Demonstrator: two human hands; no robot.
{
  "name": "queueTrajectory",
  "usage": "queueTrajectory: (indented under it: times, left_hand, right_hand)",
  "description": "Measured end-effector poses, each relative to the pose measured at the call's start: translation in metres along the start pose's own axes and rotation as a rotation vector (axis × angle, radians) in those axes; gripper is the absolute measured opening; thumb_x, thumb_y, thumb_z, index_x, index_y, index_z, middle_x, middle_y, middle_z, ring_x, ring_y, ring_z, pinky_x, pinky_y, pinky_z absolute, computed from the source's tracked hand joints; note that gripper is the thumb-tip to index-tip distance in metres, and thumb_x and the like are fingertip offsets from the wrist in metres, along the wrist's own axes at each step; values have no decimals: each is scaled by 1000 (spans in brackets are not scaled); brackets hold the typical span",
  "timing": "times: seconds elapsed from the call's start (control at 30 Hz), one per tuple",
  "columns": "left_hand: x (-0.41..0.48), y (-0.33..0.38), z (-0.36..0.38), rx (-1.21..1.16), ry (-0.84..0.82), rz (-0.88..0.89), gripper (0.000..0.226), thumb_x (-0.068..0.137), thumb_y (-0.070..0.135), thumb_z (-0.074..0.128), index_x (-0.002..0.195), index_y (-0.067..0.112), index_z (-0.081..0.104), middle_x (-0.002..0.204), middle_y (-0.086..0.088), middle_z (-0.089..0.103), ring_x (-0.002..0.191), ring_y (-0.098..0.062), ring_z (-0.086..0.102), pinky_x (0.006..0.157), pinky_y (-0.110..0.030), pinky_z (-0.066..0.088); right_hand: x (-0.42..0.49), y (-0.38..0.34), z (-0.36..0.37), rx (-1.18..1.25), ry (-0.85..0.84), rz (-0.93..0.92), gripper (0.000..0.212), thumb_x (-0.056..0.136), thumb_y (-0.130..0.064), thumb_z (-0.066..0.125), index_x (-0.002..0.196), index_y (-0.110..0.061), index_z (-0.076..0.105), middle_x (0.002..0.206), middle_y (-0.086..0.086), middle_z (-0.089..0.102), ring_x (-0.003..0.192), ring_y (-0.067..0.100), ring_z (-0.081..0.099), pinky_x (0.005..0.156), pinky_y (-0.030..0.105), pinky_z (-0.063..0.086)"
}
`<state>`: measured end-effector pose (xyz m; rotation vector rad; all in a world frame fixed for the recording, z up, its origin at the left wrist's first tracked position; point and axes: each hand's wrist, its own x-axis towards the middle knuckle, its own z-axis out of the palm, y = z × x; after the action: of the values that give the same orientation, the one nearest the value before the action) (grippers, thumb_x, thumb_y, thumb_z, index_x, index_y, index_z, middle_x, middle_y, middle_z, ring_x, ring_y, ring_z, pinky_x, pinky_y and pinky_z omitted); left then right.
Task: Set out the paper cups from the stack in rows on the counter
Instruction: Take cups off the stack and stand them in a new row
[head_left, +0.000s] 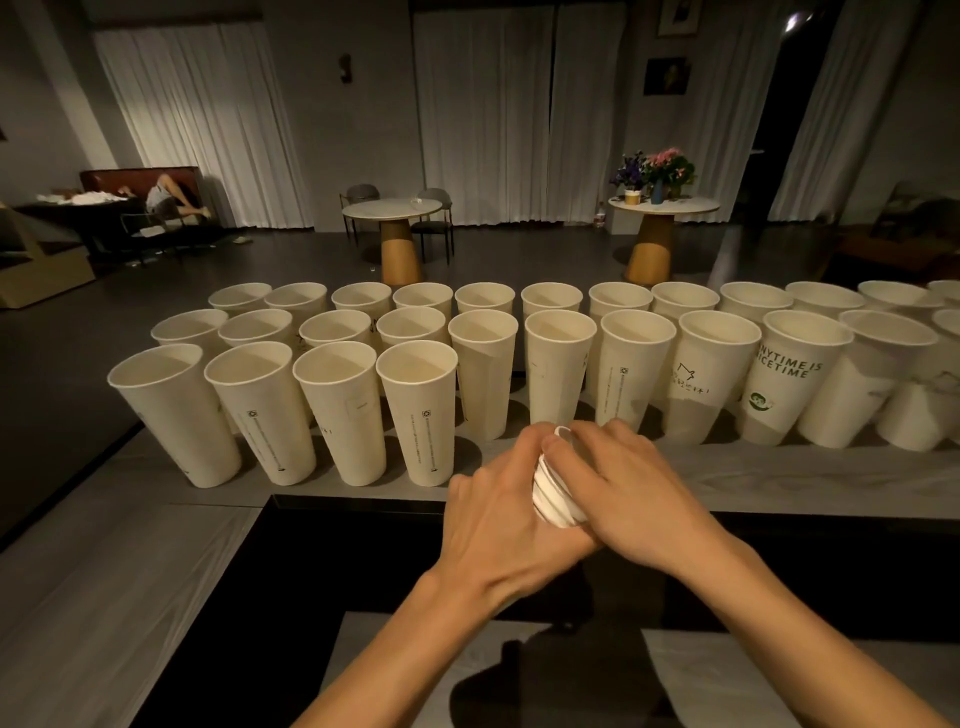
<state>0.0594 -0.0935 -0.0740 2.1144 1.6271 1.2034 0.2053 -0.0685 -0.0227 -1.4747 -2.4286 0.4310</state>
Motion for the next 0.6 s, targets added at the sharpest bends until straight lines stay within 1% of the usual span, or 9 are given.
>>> queueTrajectory:
  times: [0.1,0.23,0.33,0.4,0.43,0.47,0.5,0.53,0.6]
  left_hand:
    - [-1,-2,2,-11,-36,-11,62,75,68,66,128,43,43,90,16,67,81,-8,67,74,-44,58]
    - [3,-5,1,-25,-69,-29,66,72,68,67,128,44,43,91,14,68,81,-9,67,73,-43,59]
    - [8,-9,0,-33,-79,-33,65,73,68,70,128,44,44,93,15,68,81,-7,67,73,-40,59]
    - [12,-14,-1,-115,-121,-66,65,73,70,70,128,45,47,96,14,69,84,-6,68,75,-38,60]
    - [13,-17,-2,-188,-159,-91,65,73,70,70,129,45,49,99,14,70,88,-5,69,78,-37,60]
    - [14,-23,-4,-261,-204,-115,65,73,70,71,129,45,51,104,14,70,93,-3,69,82,-36,60]
    - [15,-29,-7,-314,-248,-136,65,73,70,72,129,45,52,109,16,70,99,-2,68,87,-36,60]
    - [15,-34,-9,-340,-285,-151,66,73,70,72,130,46,53,113,18,69,104,0,66,90,-35,59]
    - [13,-43,-13,-359,-325,-159,69,73,71,72,134,46,51,120,21,66,111,3,64,92,-29,57]
  right_hand:
    - [3,3,5,22,-10,23,35,108,-43,27,119,-27,55,111,0,60,107,22,49,92,37,39]
    - [13,15,14,84,38,52,42,102,-58,24,97,-30,56,96,-1,61,96,16,50,79,34,38]
    - [16,13,11,98,69,27,40,104,-53,29,92,-27,57,89,-2,60,93,16,51,76,34,37]
    - [17,15,7,118,93,-1,39,102,-54,30,99,-29,60,92,-1,59,97,17,52,79,35,40]
    - [18,18,4,131,95,-14,41,101,-56,31,113,-32,62,99,-1,58,103,16,52,84,33,40]
    - [19,23,-2,142,95,-31,48,100,-58,34,133,-33,58,109,-3,56,110,14,51,89,30,40]
    - [20,28,-10,184,105,-52,59,97,-62,39,147,-33,49,118,-7,52,115,10,49,91,24,39]
    - [21,34,-19,267,143,-73,70,91,-67,44,152,-34,43,123,-13,50,118,6,49,92,18,38]
    - [21,39,-33,508,304,-100,82,75,-71,56,149,-40,43,129,-24,50,117,-3,53,90,14,44]
